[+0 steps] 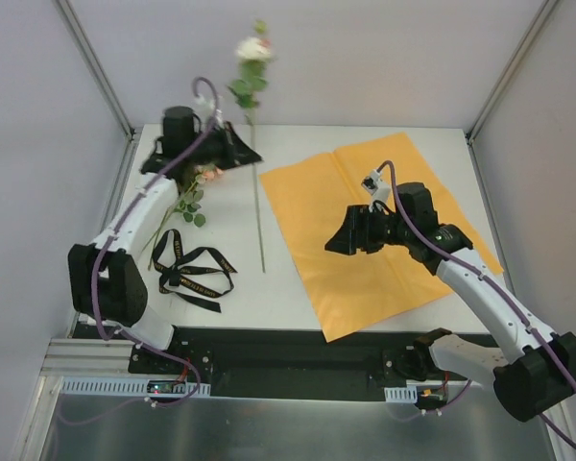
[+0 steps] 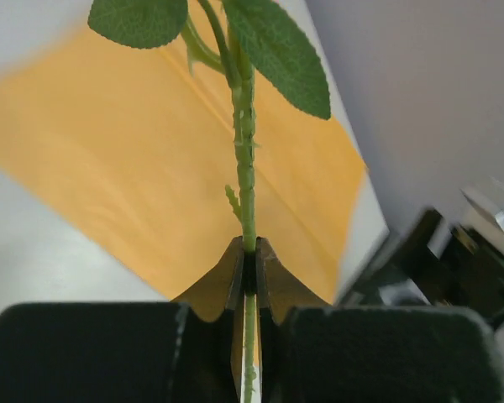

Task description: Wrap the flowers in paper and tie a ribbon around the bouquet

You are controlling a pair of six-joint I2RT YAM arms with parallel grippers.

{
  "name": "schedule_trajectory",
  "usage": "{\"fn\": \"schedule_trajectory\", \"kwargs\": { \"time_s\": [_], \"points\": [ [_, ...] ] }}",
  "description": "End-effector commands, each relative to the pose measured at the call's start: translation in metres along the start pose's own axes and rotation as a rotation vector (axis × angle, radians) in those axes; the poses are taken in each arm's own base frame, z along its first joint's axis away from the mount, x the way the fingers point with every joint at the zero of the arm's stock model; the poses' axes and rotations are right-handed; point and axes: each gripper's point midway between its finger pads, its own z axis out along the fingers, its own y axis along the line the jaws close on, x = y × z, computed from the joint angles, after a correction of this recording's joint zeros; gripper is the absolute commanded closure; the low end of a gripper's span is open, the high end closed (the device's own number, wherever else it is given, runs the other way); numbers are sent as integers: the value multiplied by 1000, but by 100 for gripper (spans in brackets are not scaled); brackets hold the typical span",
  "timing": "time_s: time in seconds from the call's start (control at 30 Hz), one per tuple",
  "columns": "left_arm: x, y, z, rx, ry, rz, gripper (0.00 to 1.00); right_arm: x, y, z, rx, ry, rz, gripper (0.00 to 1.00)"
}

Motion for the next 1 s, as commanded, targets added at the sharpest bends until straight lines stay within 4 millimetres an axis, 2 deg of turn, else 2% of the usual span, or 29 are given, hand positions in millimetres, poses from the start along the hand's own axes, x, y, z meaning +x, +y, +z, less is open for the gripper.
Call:
{"fn": "schedule_trajectory", "kwargs": {
  "time_s": [0.0,0.03,0.07,0.1,0.13,0.17,0.2,0.23,0.3,0.33,0.37,0.43,0.5,0.53,0.57,0.63,0.67,0.7,0.73,0.77,0.8,0.83,0.87,0.9,0.93,0.97],
  "points": [
    [81,-110,16,465,161,-160,100,-19,58,-1,-206,-72,-133,22],
    [99,-131,20,517,187,-159,100,-12,67,0,-225,-65,-159,22],
    [102,-142,22,560,170,-143,100,-12,73,1,-242,-81,-163,22],
    [115,-144,28,554,188,-176,100,-8,71,6,-228,-84,-158,22],
    [129,-157,30,579,216,-169,100,-2,75,9,-229,-83,-163,21],
    [134,-162,32,593,216,-164,100,-1,76,11,-224,-92,-144,21],
    [139,-165,35,593,219,-174,100,0,74,15,-201,-102,-132,22],
    [144,-168,37,598,226,-178,100,9,72,20,-188,-89,-115,23],
    [153,-176,39,610,241,-182,100,7,70,24,-171,-135,-50,25],
    [155,-177,41,608,241,-183,100,17,69,29,-180,-126,-31,25],
    [159,-180,42,612,250,-183,100,11,76,30,-213,-166,-32,27],
    [164,-181,45,615,267,-188,100,12,83,33,-231,-166,-6,29],
    [165,-184,44,625,280,-202,100,8,79,38,-190,-169,-1,36],
    [165,-185,44,633,277,-199,100,7,77,39,-167,-168,2,44],
    [164,-186,44,635,273,-196,100,7,74,39,-145,-168,3,69],
    [167,-182,44,608,295,-201,100,0,62,36,-72,-208,10,96],
    [170,-177,46,588,304,-168,100,4,52,35,-21,-201,29,99],
    [164,-179,45,570,312,-145,96,-4,45,31,25,-238,34,99],
    [169,-163,44,494,361,-162,67,-9,38,26,56,-259,50,99],
    [168,-157,41,482,359,-101,54,-8,28,22,98,-249,72,99],
    [155,-158,28,484,325,-66,47,-12,24,18,112,-251,89,99],
    [141,-144,19,457,285,-55,41,-20,9,12,150,-268,129,99],
    [136,-134,11,433,264,-42,35,-17,-2,8,184,-249,148,99],
    [131,-130,-6,427,236,-33,33,-19,-11,4,212,-248,170,99],
    [128,-122,-12,408,222,-34,32,-28,-29,-4,259,-273,201,99],
    [128,-105,-18,369,210,-34,32,-26,-43,-7,303,-256,223,99]
  ]
}}
